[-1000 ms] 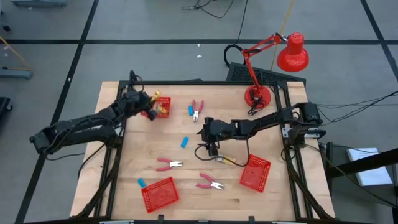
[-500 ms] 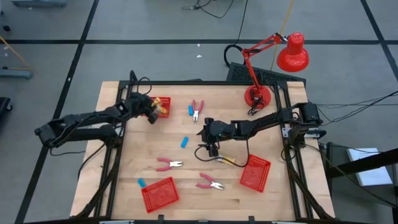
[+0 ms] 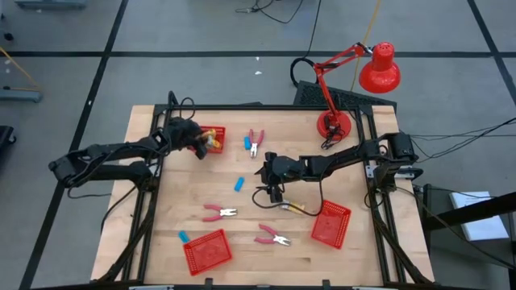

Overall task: Pick & Place School Supplies
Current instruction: Put the yellow crayon box into the top red basket

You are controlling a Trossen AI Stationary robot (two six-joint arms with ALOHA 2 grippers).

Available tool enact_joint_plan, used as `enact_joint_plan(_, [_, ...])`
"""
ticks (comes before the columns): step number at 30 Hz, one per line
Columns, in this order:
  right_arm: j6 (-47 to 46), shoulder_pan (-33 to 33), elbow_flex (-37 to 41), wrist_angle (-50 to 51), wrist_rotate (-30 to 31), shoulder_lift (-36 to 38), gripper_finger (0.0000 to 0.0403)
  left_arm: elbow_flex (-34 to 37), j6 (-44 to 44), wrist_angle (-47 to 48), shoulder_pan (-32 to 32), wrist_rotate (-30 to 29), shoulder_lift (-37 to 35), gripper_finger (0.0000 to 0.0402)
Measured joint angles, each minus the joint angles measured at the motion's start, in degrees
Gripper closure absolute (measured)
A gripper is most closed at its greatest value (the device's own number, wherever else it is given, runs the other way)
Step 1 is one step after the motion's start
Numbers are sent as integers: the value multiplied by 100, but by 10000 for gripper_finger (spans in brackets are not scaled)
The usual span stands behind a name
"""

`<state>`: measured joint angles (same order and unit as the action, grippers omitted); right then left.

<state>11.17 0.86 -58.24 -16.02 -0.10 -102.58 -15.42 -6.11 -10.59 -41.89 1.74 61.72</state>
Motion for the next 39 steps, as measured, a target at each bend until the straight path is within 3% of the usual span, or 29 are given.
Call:
enact_joint_plan(4, [-1, 0, 0, -12, 0, -1, 170, 0, -112, -253, 3, 21, 2, 147])
enact_joint_plan(8, [1, 0, 0, -111, 0, -1, 170, 40, -249, -989, 57, 581, 2, 124])
enact_joint_plan(16, [88, 4, -4, -410, 1, -1, 170, 1486, -23, -4997, 114, 1693, 19, 138])
enact_joint_plan(23, [322, 81, -4, -832, 7, -3, 170, 1470, 460, -5074, 447, 3120, -59, 167])
enact_joint_plan(27, [513, 158, -4, -1027, 36, -3, 170, 1464, 117, -4826, 980, 3030, -92, 181])
enact_joint_plan(32, [656, 453, -4, -936, 512, -3, 170, 1393, -229, -4520, 1917, 2202, -88, 201])
enact_joint_plan(39, [759, 1180, -9, -106, 2150, 108, 170, 1153, -501, -4001, 3363, 1298, -90, 225])
